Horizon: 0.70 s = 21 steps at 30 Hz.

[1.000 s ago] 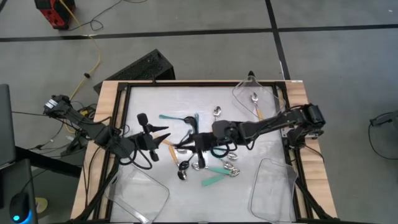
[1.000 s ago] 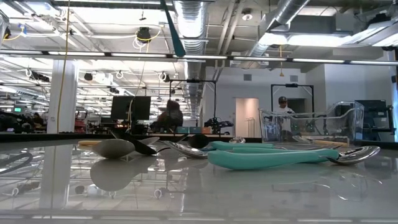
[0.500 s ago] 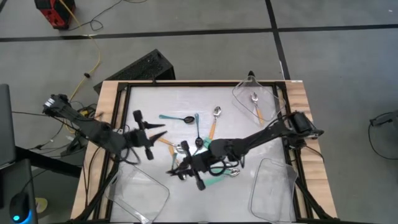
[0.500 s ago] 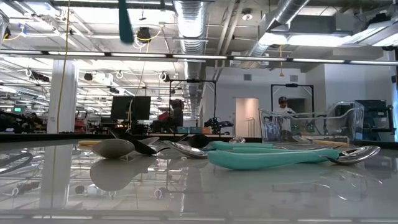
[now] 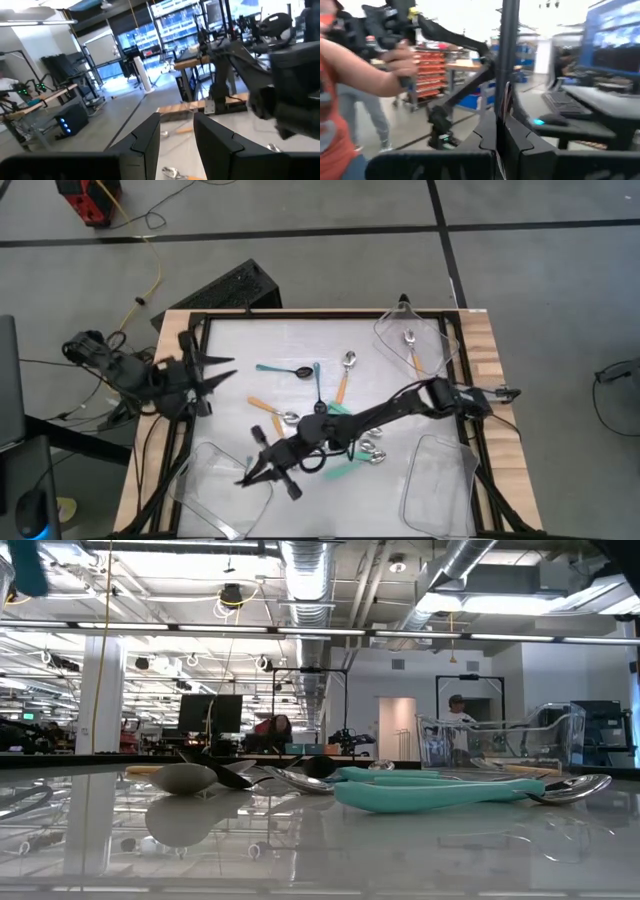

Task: Sort silverware by color (type)
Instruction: Put the blue spoon into the bottom left transparent bin

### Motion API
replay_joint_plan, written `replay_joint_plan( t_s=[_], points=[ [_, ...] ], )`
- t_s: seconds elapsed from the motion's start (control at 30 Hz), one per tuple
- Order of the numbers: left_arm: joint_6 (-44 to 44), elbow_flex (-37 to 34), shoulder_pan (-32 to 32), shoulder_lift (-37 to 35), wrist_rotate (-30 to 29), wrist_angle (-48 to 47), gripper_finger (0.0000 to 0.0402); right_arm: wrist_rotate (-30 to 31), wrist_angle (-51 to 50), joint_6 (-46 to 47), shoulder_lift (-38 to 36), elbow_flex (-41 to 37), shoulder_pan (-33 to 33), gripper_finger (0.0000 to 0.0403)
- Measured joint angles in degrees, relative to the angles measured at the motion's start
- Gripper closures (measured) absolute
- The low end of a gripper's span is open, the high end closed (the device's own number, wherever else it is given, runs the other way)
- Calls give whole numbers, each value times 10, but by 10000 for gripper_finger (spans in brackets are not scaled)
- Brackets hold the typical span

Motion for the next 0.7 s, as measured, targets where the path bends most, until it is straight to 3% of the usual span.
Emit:
replay_joint_plan(
  t_s=[0.4,0.7],
  points=[
    [-32,0,0,-30,-33,-2,292,-128,-27,86,146,198,11,375],
    [-54,0,0,-26,-33,-3,292,-139,-58,78,176,227,2,375]
  ],
)
